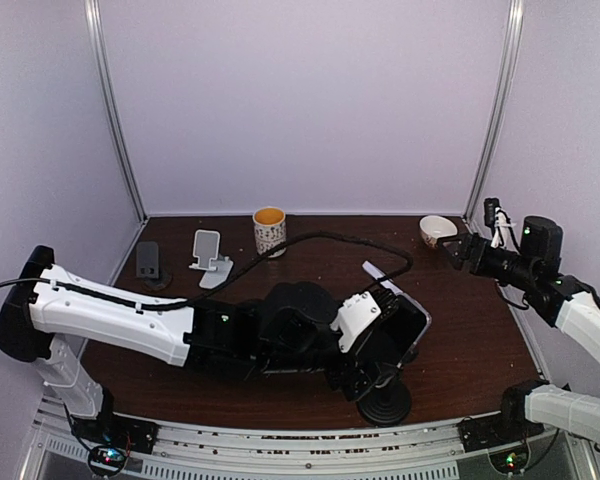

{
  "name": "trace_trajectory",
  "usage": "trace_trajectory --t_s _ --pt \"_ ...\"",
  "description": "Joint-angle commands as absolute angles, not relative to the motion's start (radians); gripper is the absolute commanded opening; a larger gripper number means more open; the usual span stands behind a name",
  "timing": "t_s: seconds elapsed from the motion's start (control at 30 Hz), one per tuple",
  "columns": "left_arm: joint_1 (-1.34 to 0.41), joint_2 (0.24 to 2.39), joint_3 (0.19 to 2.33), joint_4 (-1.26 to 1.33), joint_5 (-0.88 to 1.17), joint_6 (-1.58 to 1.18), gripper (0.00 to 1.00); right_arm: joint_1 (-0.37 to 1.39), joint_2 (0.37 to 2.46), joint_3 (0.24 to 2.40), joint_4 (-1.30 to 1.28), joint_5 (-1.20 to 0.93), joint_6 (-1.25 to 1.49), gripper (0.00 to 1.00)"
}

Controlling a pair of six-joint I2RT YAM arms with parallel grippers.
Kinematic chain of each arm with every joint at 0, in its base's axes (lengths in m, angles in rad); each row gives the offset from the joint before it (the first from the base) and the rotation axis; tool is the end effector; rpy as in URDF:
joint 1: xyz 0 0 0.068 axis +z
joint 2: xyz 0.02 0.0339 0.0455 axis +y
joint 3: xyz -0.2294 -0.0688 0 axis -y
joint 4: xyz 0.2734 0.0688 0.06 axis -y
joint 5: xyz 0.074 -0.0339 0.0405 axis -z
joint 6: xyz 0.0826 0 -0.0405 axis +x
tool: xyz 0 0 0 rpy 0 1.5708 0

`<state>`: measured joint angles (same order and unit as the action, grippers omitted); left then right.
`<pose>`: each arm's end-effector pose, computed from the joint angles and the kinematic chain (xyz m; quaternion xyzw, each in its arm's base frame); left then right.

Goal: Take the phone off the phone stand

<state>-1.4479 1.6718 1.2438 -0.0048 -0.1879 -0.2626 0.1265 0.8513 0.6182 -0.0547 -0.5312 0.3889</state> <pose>0.0714 -0.4523 0.2178 0.4266 0.7239 -0.3530 0.4115 0.2804 0.0778 0.2400 -0.0546 0.7870 0.3505 0.5047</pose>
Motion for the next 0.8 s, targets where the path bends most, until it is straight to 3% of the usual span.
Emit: trace_trajectory --t_s 0.0,0.77 --pt "-1.447 1.731 1.314 -0.056 -0.19 -0.305 0.98 0.121 0.833 0.649 -0.056 -0.52 0.379 1.0" --pt "-1.445 1.821 1.393 -0.134 -0.176 -0.385 0.98 0.12 0.804 0.634 -0.064 -0.521 0.379 1.0"
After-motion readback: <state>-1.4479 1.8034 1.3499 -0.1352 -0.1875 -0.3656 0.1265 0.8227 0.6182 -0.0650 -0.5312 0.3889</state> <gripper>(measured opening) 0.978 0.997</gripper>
